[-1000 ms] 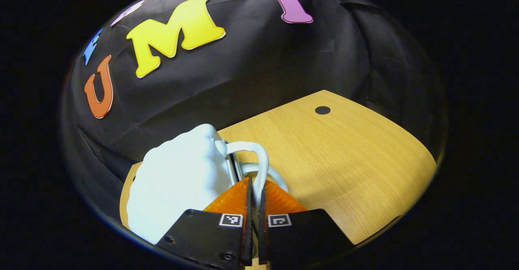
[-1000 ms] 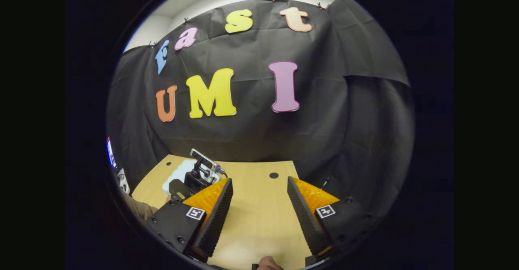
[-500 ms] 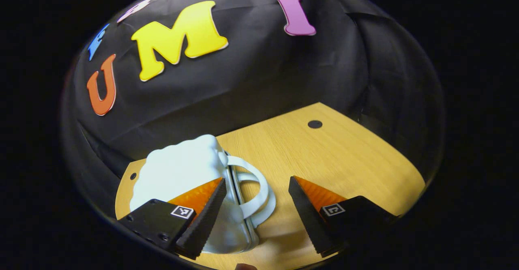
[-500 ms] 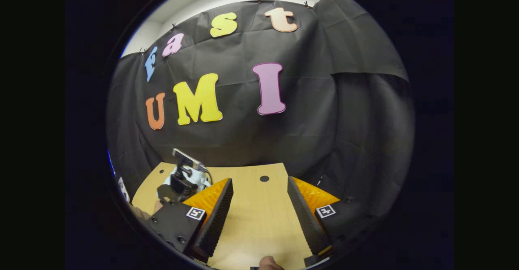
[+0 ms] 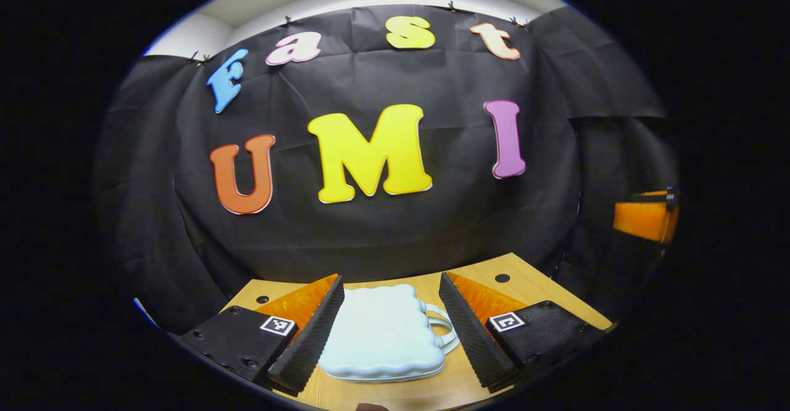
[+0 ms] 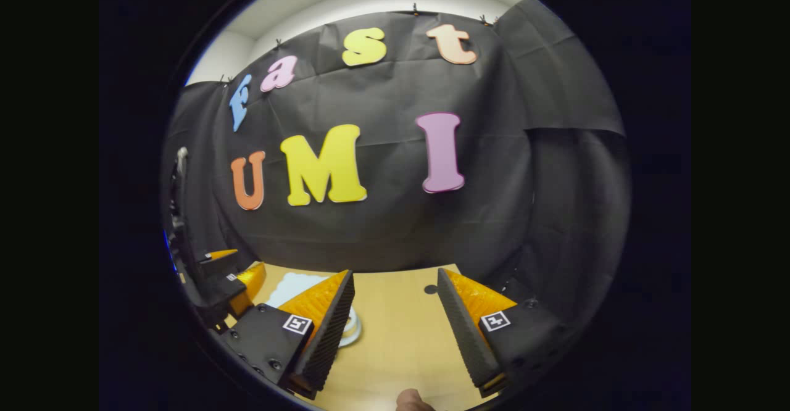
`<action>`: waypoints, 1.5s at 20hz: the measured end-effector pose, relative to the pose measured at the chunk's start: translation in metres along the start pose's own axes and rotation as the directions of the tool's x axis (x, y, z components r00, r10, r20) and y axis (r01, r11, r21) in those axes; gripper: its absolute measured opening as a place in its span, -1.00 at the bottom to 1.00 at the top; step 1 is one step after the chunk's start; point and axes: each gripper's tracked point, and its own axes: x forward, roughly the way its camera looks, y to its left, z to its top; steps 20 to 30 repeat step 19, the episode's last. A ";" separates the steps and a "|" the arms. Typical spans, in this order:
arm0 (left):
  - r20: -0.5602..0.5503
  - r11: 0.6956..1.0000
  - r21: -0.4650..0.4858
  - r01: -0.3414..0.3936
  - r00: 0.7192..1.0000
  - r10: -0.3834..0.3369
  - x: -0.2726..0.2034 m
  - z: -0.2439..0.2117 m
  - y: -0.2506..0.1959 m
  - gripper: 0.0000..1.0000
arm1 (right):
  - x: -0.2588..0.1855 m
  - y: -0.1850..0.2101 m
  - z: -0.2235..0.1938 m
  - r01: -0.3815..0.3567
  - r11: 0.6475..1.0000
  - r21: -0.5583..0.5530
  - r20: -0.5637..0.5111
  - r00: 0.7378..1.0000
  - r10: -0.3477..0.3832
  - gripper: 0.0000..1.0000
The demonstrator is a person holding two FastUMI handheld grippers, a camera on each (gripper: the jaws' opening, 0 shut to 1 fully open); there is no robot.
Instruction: First open the suitcase, pack the skin care products into it, and then close the suitcase.
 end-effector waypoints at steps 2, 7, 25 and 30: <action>0.013 0.996 -0.092 0.000 1.000 0.001 -0.013 0.007 0.023 0.97 | 0.000 0.037 0.000 -0.036 0.999 -0.030 0.018 0.999 0.036 0.62; 0.050 0.996 -0.080 -0.050 0.997 0.054 -0.030 0.015 0.086 0.96 | -0.003 0.113 -0.002 -0.095 0.991 -0.096 0.042 0.994 0.099 0.62; 0.069 0.991 -0.132 0.012 0.998 -0.003 -0.035 0.010 0.127 0.98 | -0.022 0.193 0.001 -0.105 0.979 -0.177 0.069 0.990 0.119 0.58; 0.069 0.991 -0.132 0.012 0.998 -0.003 -0.035 0.010 0.127 0.98 | -0.022 0.193 0.001 -0.105 0.979 -0.177 0.069 0.990 0.119 0.58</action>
